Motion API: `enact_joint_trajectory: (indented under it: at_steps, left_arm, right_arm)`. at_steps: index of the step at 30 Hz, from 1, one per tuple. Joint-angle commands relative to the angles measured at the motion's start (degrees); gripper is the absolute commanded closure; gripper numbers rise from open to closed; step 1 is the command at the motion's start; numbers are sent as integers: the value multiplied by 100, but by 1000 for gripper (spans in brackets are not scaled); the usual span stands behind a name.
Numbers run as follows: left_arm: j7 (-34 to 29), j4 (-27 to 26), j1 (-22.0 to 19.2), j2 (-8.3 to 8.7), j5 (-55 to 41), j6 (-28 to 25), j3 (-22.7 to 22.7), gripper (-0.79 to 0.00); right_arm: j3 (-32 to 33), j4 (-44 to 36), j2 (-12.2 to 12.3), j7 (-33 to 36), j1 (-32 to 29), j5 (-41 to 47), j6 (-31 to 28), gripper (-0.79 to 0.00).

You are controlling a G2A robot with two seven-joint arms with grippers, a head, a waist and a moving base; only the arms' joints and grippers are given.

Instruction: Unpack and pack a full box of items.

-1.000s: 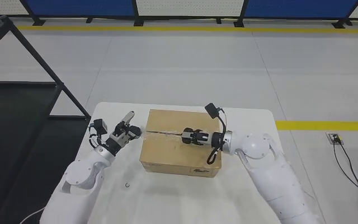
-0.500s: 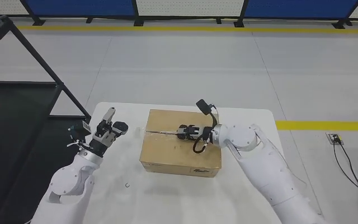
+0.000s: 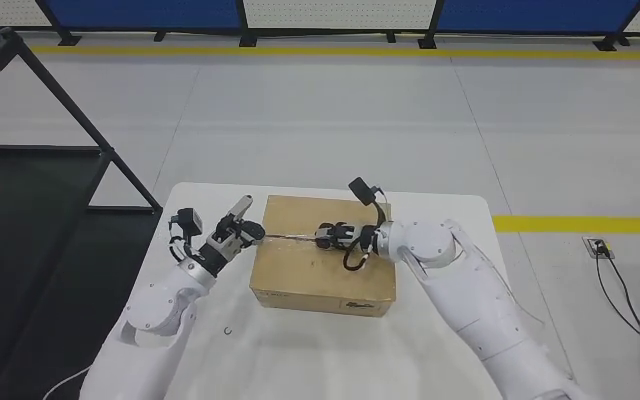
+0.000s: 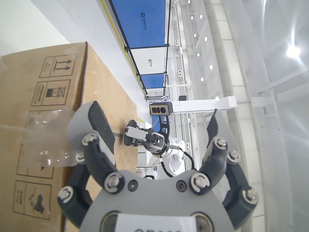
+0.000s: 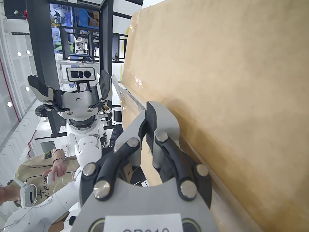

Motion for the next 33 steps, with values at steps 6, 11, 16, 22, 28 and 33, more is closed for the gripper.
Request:
enact_joint_trajectory:
  at_steps: [6, 11, 16, 22, 28, 33]
  left_arm:
    - [19, 321, -45, -24, 30, -54, -2, -785]
    - [35, 416, -39, -36, 0, -61, -39, -785]
    - [56, 531, -57, -70, -91, -59, 15, -785]
    - [126, 650, -67, -113, -192, -92, 74, -785]
    - [245, 705, -55, -157, -259, -128, 128, -785]
    - [298, 764, -42, -188, -270, -146, 167, -785]
  right_arm:
    - [59, -14, 18, 42, -16, 2, -27, 0]
    - [47, 25, 7, 69, 20, 21, -57, 0]
    - [43, 79, -2, 84, 64, 33, -98, 0]
    - [101, 48, 18, 67, 17, 25, -130, 0]
    - [147, -4, 37, 94, -21, 21, -119, 0]
    - [158, -31, 44, 117, -36, 14, -133, 0]
